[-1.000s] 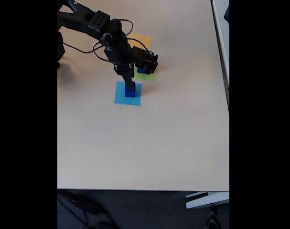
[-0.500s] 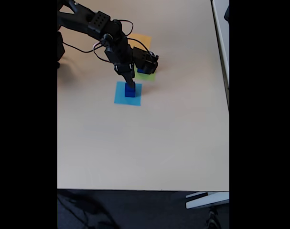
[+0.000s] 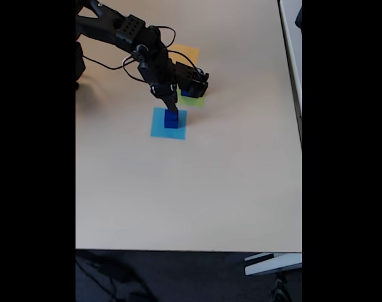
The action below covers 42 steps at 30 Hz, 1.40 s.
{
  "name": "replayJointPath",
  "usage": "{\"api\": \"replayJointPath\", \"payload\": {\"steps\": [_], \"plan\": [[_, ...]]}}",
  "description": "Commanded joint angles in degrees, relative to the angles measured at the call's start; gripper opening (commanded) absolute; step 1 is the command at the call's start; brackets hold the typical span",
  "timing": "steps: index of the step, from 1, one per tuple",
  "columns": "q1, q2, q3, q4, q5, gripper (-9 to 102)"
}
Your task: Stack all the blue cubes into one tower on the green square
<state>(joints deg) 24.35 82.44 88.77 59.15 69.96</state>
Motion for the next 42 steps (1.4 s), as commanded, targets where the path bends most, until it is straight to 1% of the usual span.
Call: {"api": "replayJointPath", "payload": {"steps": [1, 11, 23, 33, 36, 42], "plan": [[-0.26, 0.7, -0.7, -1.14, 0.62, 11], [-0.35, 0.7, -0.44, -0.88, 0.26, 8], [0.0, 0.88, 0.18, -0.62, 0.18, 0], [-0.53, 2.64, -0.18, -0.35, 0.26, 0], [-1.14, 4.83, -1.05, 0.26, 1.49, 0], [-3.25, 6.86, -7.91, 4.92, 4.92, 0]]}}
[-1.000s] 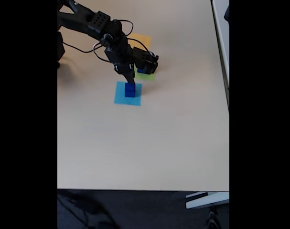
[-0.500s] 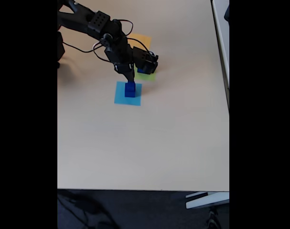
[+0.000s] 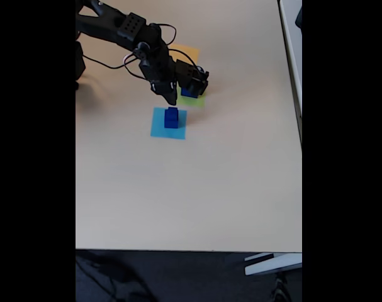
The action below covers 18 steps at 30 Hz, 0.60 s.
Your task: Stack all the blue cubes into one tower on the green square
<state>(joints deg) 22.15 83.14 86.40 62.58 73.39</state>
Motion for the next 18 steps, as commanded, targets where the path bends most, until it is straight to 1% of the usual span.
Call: {"api": "replayJointPath", "payload": {"steps": [1, 8, 15, 18], "plan": [[-1.32, 6.15, -7.03, 2.2, 1.67, 0], [-4.92, 4.48, -12.92, 3.69, 6.42, 0], [-10.37, 0.44, -12.66, 3.78, 14.77, 0], [-11.51, -2.55, -12.92, 3.43, 15.73, 0]]}}
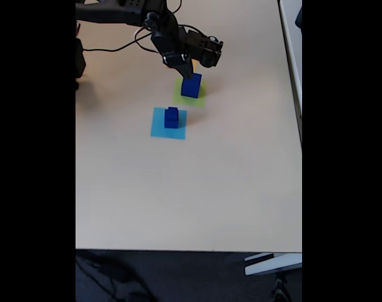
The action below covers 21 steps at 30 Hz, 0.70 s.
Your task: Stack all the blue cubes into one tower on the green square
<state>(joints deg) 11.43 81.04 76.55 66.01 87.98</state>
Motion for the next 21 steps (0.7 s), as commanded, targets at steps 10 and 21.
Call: {"api": "replayJointPath", "payload": {"steps": [10, 21], "plan": [[-2.64, -8.0, -7.65, -1.58, 1.76, 0], [-2.81, -10.99, -9.67, -2.81, 1.32, 0]]}}
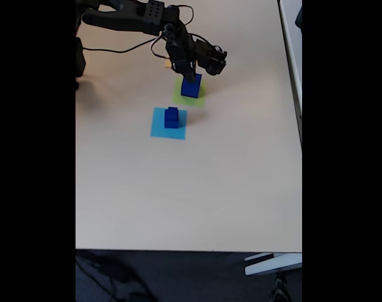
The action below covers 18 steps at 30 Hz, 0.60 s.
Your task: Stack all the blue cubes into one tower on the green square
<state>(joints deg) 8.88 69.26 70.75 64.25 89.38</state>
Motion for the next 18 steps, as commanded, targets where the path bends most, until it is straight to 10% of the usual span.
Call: {"api": "replayJointPath", "payload": {"steps": [1, 18], "plan": [[-0.35, 0.7, -4.22, -0.97, -0.09, 0], [-3.08, -0.09, -2.64, -1.05, 2.99, 0]]}}
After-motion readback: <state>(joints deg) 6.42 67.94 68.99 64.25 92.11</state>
